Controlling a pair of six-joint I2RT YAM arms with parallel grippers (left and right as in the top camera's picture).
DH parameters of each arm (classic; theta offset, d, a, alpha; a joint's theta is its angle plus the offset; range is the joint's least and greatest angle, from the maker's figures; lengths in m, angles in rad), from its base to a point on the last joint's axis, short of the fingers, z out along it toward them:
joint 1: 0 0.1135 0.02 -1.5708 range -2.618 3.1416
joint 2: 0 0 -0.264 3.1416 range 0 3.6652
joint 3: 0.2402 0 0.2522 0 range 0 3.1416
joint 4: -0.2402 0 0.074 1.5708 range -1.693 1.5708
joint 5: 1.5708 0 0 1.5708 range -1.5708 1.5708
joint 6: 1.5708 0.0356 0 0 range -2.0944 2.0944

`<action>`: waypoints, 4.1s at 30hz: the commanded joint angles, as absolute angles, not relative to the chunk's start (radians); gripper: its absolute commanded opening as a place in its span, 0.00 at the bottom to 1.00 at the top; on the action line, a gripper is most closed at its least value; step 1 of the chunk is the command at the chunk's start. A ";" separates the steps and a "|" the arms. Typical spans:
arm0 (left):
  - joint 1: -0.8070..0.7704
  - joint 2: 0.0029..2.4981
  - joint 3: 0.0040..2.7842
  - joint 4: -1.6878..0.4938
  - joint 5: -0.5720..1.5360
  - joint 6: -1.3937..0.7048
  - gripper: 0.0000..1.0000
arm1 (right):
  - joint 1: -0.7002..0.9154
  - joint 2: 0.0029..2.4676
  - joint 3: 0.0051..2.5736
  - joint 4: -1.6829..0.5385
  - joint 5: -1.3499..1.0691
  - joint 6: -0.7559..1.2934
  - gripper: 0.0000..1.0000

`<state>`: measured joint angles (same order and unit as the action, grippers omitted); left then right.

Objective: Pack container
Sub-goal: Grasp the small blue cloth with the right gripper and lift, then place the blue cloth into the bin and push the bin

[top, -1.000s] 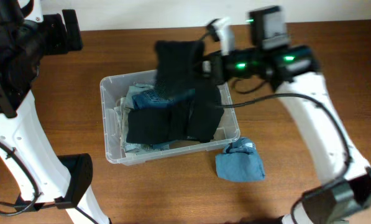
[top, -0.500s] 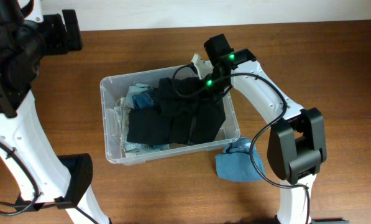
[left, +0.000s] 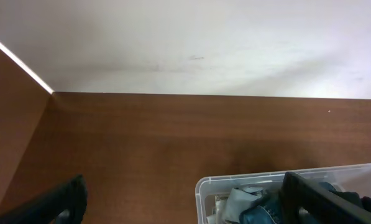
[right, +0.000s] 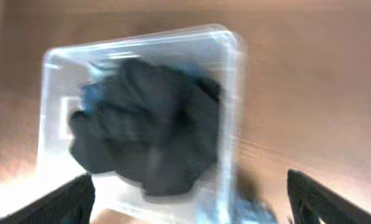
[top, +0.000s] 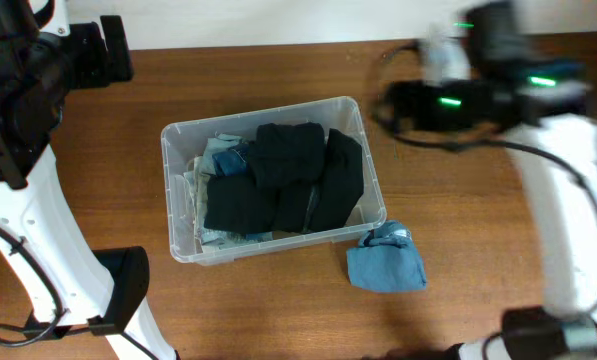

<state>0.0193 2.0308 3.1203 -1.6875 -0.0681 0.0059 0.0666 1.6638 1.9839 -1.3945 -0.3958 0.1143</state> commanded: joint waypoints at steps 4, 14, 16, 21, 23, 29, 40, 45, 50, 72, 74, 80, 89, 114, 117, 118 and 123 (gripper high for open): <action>0.023 2.027 3.127 -1.687 -0.076 0.003 0.99 | -0.195 1.622 1.945 -1.639 -0.381 -0.012 0.91; 0.022 2.027 3.127 -1.687 -0.076 0.003 1.00 | -0.122 1.620 1.324 -1.538 -0.422 0.029 0.89; 0.023 2.027 3.127 -1.687 -0.076 0.004 0.99 | -0.107 1.620 1.252 -1.507 -0.427 0.029 0.89; 0.022 2.027 3.127 -1.687 -0.076 0.003 0.99 | -0.085 1.605 1.050 -1.338 -0.471 0.007 0.90; 0.022 2.027 3.127 -1.687 -0.076 0.003 0.99 | -0.085 1.605 0.965 -1.222 -0.502 0.002 0.90; 0.023 2.027 3.127 -1.687 -0.076 0.004 0.99 | -0.085 1.605 0.744 -0.933 -0.680 -0.027 0.72; 0.023 2.027 3.127 -1.687 -0.075 0.003 0.99 | -0.085 1.415 1.103 -1.217 -0.704 -0.022 0.04; 0.022 2.027 3.127 -1.687 -0.076 0.003 0.99 | -0.084 1.324 1.544 -1.303 -0.752 -0.018 0.04; 0.023 2.027 3.127 -1.687 -0.076 0.003 0.99 | -0.019 1.336 1.700 -1.029 -0.910 0.082 0.04; 0.022 2.027 3.127 -1.687 -0.075 0.003 0.99 | 0.682 2.135 1.700 -0.688 -0.820 0.186 0.04; 0.022 2.027 3.127 -1.687 -0.076 0.004 0.99 | 0.709 2.141 1.700 -0.700 -0.819 0.186 0.04; 0.022 2.027 3.127 -1.687 -0.076 0.003 0.99 | 0.686 2.131 1.702 -0.704 -0.819 0.204 0.68; 0.022 2.027 3.127 -1.687 -0.076 0.003 0.99 | 0.565 1.956 1.771 -0.818 -0.505 0.226 0.74; 0.022 2.027 3.127 -1.687 -0.076 0.003 0.99 | 0.785 2.136 1.808 -0.688 -0.370 0.032 0.04; 0.022 2.027 3.127 -1.687 -0.076 0.004 1.00 | 0.717 2.173 1.808 -0.662 -0.328 0.146 0.04; 0.022 2.027 3.127 -1.687 -0.076 0.003 0.99 | 0.691 2.178 1.808 -0.660 -0.328 0.172 0.04; 0.023 2.027 3.127 -1.687 -0.076 0.004 0.99 | 0.577 2.178 1.808 -0.683 -0.379 0.196 0.06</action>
<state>0.0193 2.0308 3.1203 -1.6878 -0.0681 0.0063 0.6624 2.1708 1.8141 -0.6544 -0.4366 0.1596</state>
